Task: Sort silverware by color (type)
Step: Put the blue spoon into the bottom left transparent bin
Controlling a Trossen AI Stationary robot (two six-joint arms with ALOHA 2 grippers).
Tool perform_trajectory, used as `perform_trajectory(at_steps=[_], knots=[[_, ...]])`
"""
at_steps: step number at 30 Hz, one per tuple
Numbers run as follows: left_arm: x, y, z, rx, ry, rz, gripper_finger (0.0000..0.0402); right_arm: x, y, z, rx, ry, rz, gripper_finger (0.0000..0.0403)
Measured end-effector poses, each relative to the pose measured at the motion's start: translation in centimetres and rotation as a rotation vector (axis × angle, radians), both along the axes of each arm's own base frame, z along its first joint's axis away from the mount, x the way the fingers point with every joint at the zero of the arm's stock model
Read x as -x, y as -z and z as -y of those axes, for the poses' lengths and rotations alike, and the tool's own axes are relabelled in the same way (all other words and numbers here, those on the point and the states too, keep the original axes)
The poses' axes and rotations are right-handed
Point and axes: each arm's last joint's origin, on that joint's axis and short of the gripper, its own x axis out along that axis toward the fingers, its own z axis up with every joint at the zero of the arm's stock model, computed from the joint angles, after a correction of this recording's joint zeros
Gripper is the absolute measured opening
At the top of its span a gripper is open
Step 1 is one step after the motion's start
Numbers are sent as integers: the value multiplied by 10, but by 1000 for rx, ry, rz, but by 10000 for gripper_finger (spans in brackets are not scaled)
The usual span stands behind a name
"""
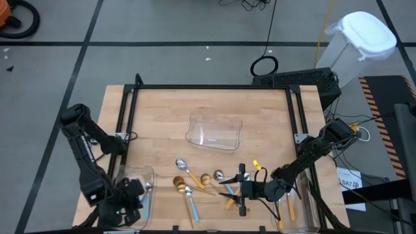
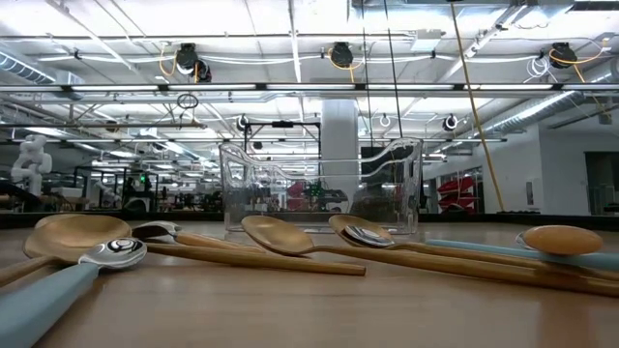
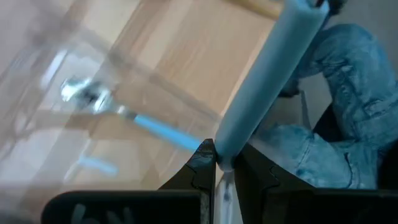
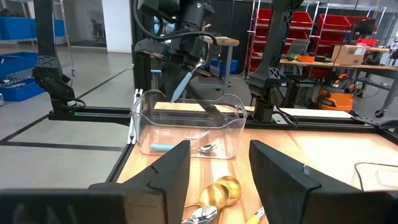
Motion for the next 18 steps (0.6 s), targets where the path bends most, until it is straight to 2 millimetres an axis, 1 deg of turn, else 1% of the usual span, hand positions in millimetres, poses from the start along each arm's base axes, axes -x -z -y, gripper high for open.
perform_trajectory(at_steps=[6,9,12,18], knots=[[29,4,1,-13,-114,-147,33,0,0,0,0,0,0,160],[38,5,2,-3,-162,-212,33,0,0,0,0,0,0,160],[43,5,2,6,-194,-267,33,0,0,0,0,0,0,160],[45,5,3,14,-205,-278,33,0,0,0,-1,0,0,160]])
